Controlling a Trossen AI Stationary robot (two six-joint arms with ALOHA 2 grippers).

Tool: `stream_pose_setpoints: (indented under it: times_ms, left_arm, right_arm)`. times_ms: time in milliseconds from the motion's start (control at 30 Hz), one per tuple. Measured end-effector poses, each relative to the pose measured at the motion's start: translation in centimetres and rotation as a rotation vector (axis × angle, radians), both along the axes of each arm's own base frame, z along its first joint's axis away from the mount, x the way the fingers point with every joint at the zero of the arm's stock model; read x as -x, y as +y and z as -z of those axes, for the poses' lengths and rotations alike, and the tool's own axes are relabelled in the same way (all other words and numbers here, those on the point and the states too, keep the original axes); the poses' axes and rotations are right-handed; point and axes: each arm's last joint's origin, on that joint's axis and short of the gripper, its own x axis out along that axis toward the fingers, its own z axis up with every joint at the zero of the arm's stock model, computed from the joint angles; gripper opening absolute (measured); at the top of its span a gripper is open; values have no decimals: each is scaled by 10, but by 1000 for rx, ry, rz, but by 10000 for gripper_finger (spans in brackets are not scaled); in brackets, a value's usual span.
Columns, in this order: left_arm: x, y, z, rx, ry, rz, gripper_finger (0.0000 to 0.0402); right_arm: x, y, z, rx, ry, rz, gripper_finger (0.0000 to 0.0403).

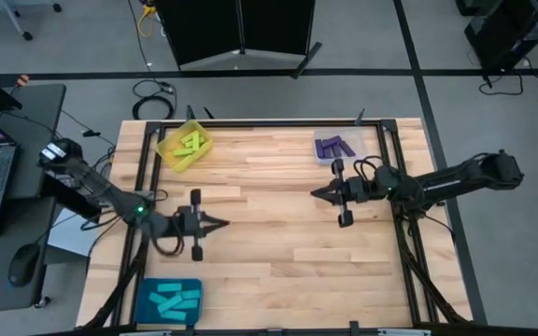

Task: Sort blocks
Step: Return to Home Position

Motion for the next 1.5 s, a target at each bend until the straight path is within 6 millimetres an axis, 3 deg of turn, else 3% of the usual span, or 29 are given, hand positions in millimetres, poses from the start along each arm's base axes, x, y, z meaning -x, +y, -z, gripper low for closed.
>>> stream_pose_setpoints:
  times_ms: [233,367,667,1500]
  left_arm:
    - [4,44,40,34,-15,-22,2]
    - [7,57,48,38,-8,-9,2]
    - [50,74,74,71,-160,-45,1]
    - [73,81,75,76,-118,-56,1]
  right_arm:
    - [31,-1,43,-82,49,-23,4]
    - [47,-1,56,-104,38,-25,5]
    - [54,-1,60,-113,136,-43,5]
    - [94,-9,56,-131,166,-5,6]
